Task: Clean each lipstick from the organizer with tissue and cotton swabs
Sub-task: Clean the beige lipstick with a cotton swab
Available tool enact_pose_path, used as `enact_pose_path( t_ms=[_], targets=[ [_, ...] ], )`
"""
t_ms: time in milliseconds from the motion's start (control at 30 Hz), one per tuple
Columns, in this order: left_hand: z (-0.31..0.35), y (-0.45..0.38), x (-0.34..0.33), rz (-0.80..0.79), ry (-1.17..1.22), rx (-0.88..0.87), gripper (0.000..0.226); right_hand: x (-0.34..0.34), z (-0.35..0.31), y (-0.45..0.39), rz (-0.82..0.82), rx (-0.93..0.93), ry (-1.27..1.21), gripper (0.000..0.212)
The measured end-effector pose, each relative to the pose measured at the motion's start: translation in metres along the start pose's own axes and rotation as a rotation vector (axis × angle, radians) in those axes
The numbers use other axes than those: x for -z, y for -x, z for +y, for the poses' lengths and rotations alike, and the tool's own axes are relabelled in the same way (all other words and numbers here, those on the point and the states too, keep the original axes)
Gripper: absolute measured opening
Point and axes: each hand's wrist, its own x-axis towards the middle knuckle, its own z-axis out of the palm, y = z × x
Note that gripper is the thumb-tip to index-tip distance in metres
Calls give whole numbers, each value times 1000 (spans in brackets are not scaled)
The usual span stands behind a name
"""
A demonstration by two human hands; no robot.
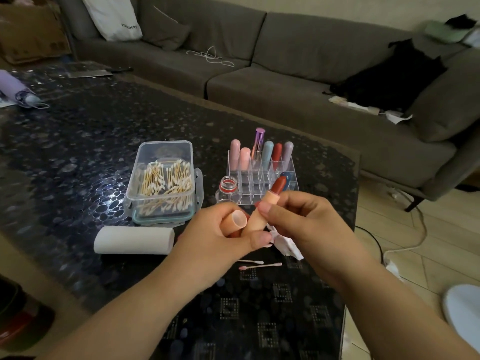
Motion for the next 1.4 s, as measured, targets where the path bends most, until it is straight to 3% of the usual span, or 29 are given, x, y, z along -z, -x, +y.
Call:
enact_pose_path(
  t_ms=[200,400,500,633,733,800,867,967,1067,1300,1400],
  targets=[
    [7,5,-3,-8,39,-53,27,-2,-3,7,63,93,-42,42],
    [10,4,10,-504,446,-19,33,9,-10,11,-149,115,-148,26],
    [11,3,7,-375,427,-7,55,13,-11,10,-91,119,-106,24],
    [10,0,0,-152,217,-26,39,10,-13,10,-48,147,-17,29],
    [10,1,4,-245,223,-50,27,11,-12,11,-113,144,-79,28],
    [11,2,9,-403,321,-49,32,13,-12,11,-171,140,-134,30],
    [14,4,10,-464,391,-63,36,14,-11,10,-183,144,-145,31],
    [12,2,3,-316,281,-78,55,15,-11,10,-139,174,-74,29],
    [10,1,0,-177,204,-96,33,15,-12,11,-133,194,-66,26],
    [15,3,5,-339,192,-130,11,17,-10,9,-142,180,-67,27],
    [9,0,4,-238,185,-100,30,16,-10,9,-130,177,-62,25]
  ],
)
